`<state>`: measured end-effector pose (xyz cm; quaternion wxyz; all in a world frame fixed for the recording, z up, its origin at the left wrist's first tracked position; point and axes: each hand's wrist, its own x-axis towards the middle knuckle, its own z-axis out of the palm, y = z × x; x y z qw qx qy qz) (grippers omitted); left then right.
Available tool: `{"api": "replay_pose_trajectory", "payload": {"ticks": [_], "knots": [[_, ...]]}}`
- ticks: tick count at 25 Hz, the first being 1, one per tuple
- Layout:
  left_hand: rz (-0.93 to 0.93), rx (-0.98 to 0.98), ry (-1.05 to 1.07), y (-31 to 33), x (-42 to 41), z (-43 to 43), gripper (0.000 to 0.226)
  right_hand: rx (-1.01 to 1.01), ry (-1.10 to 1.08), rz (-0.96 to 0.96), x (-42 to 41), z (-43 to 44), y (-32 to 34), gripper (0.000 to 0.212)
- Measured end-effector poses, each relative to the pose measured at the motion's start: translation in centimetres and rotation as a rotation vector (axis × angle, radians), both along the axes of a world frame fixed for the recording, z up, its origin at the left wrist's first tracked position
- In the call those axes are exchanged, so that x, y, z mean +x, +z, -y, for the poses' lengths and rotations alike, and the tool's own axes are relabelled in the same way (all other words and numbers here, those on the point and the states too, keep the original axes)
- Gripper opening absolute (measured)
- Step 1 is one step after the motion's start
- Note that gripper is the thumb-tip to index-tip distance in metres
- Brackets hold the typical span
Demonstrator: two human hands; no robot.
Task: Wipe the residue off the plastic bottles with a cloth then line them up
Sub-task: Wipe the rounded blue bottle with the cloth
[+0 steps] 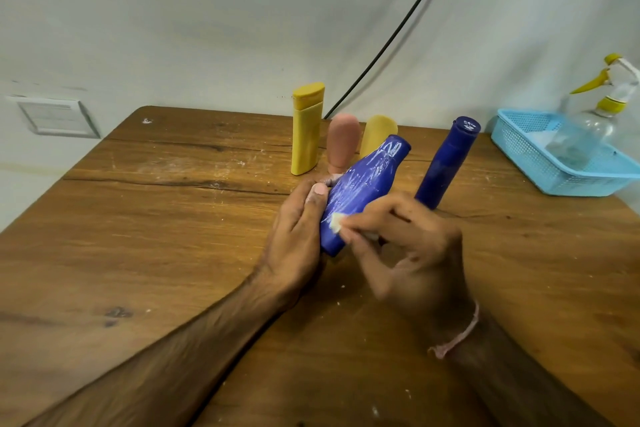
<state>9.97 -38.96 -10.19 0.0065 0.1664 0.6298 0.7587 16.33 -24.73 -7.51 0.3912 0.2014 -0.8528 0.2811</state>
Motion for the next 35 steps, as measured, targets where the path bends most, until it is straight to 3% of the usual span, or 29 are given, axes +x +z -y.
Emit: {"api": "replay_pose_trajectory", "payload": {"ticks": [2, 5, 9, 12, 18, 22, 26, 30, 33, 35], "knots": [[-0.02, 0.003, -0.011, -0.1, 0.0, 0.0, 0.036, 0.059, 0.032, 0.032, 0.0, 0.0, 0.0, 0.011], [0.002, -0.034, -0.037, 0.2, 0.2, 0.1, 0.031, -0.074, -0.183, -0.023, -0.6, -0.7, 0.1, 0.013], [0.226, 0.275, -0.283, 1.0, -0.1, 0.5, 0.03, -0.119, -0.117, 0.006, -0.6, -0.1, -0.3, 0.013], [0.299, 0.368, -0.392, 1.2, -0.3, 0.6, 0.035, -0.078, -0.168, 0.001, -0.7, -0.4, -0.2, 0.013], [0.335, 0.392, -0.387, 1.1, -0.3, 0.2, 0.032, 0.064, -0.005, 0.076, -0.2, 0.5, -0.4, 0.009], [0.301, 0.278, -0.391, 0.9, -0.1, 0.1, 0.031, -0.043, -0.236, -0.002, -0.9, -0.6, 0.1, 0.011], [0.286, 0.364, -0.417, 0.9, -0.1, 0.1, 0.032, 0.078, -0.006, 0.096, -0.6, 0.4, -0.6, 0.011], [0.284, 0.294, -0.428, 0.8, 0.1, 0.0, 0.032, -0.046, -0.21, -0.013, -1.2, -0.4, -0.2, 0.009], [0.298, 0.35, -0.442, 0.7, -0.1, -0.1, 0.033, 0.038, -0.012, 0.089, -0.7, -0.1, -0.5, 0.01], [0.303, 0.37, -0.441, 0.6, -0.1, 0.0, 0.034, 0.085, -0.022, 0.076, -0.9, 0.3, -0.4, 0.012]]}}
